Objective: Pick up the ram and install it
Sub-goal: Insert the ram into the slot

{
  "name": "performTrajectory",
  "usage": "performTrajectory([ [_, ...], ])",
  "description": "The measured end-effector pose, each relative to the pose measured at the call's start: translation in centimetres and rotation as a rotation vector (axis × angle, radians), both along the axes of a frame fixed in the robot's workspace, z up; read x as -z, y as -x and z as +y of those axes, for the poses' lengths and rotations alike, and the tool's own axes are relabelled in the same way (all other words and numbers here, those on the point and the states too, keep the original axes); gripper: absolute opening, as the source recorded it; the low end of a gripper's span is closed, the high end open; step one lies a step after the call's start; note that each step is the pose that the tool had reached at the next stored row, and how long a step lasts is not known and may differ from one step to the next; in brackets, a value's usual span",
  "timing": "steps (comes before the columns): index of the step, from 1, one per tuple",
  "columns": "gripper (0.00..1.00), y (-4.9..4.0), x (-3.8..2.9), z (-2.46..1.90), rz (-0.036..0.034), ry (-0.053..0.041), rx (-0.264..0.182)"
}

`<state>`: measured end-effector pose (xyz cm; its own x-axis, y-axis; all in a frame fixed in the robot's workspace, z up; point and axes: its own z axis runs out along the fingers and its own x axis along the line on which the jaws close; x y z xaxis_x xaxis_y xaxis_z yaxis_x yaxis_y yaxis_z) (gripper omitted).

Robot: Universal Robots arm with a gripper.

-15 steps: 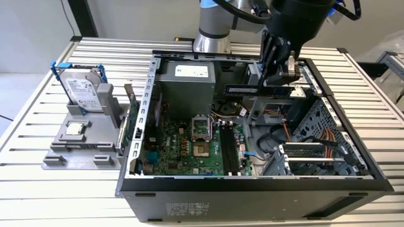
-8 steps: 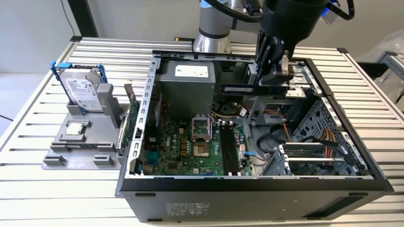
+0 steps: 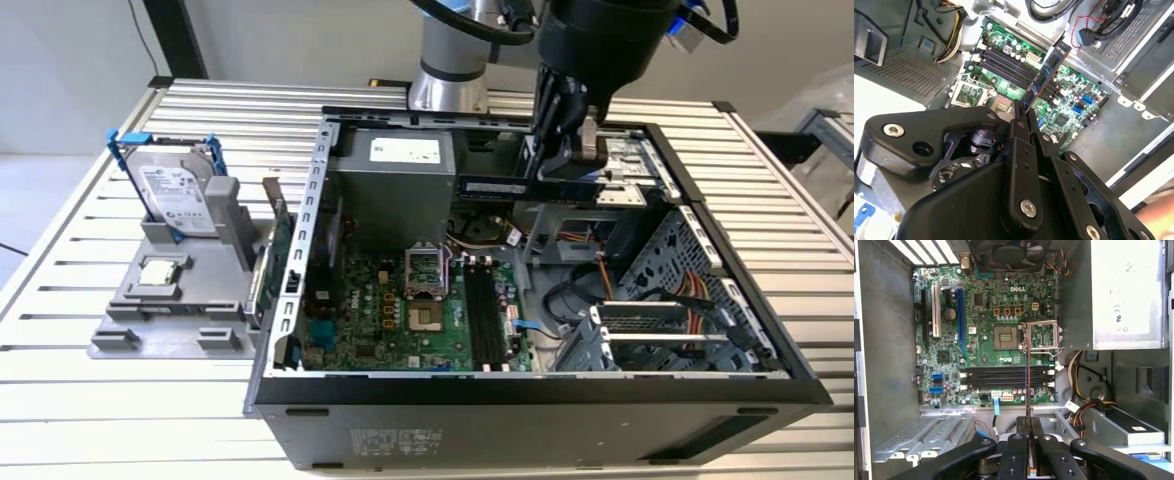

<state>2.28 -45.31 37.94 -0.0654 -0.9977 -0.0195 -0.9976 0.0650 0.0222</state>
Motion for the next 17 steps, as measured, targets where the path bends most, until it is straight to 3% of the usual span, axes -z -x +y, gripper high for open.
performTrajectory([
  [17, 0.0, 0.01, 0.0, 0.0, 0.0, 0.0, 0.016],
])
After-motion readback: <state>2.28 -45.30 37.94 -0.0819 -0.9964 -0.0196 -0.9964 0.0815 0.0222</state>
